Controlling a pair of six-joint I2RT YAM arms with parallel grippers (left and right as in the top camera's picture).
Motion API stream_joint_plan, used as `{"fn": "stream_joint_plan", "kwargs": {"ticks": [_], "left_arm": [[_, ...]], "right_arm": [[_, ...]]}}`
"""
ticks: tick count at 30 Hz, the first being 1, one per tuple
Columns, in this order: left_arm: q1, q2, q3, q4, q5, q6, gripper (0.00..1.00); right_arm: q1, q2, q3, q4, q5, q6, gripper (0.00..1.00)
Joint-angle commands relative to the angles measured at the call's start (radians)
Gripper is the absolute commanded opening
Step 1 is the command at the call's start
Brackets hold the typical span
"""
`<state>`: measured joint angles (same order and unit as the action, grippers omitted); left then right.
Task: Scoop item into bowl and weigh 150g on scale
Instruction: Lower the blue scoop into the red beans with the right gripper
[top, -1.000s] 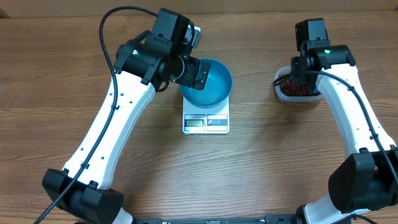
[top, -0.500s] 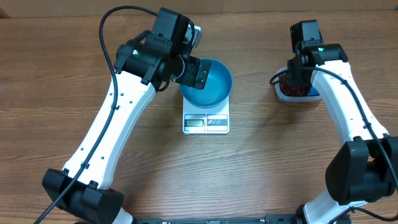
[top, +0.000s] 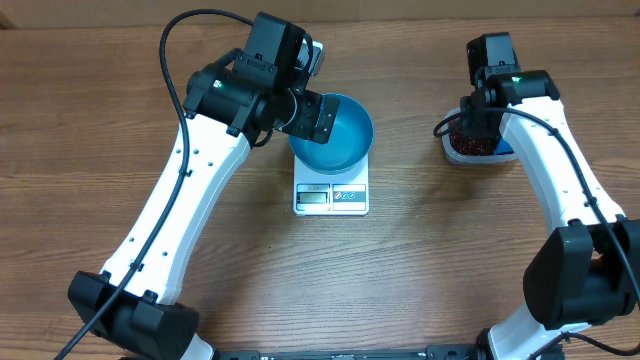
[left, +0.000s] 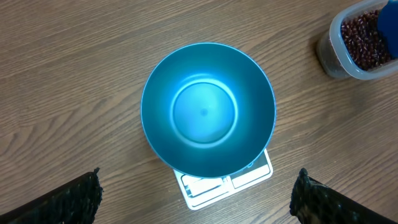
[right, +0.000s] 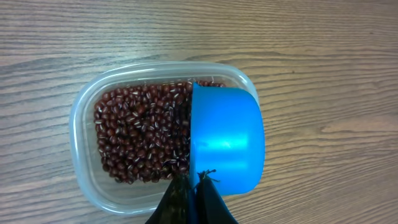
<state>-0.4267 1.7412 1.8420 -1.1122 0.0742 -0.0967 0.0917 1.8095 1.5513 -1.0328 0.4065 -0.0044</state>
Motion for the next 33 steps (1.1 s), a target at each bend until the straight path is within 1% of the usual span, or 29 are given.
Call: {"fn": "stream_joint_plan", "kwargs": {"ticks": [1, 10, 33], "left_arm": [[-0.006, 0.005, 0.019, 0.002, 0.003, 0.022, 1.0], [-0.006, 0.005, 0.019, 0.001, 0.004, 0.022, 0.99], [-0.006, 0.005, 0.019, 0.001, 0.004, 0.022, 1.0]], "right_arm": [[0.001, 0.0, 0.021, -0.015, -0.035, 0.0, 0.04], [0.001, 0.0, 0.02, -0.037, -0.054, 0.008, 0.04], [0.001, 0.0, 0.019, -0.038, -0.184, 0.06, 0.04]]}}
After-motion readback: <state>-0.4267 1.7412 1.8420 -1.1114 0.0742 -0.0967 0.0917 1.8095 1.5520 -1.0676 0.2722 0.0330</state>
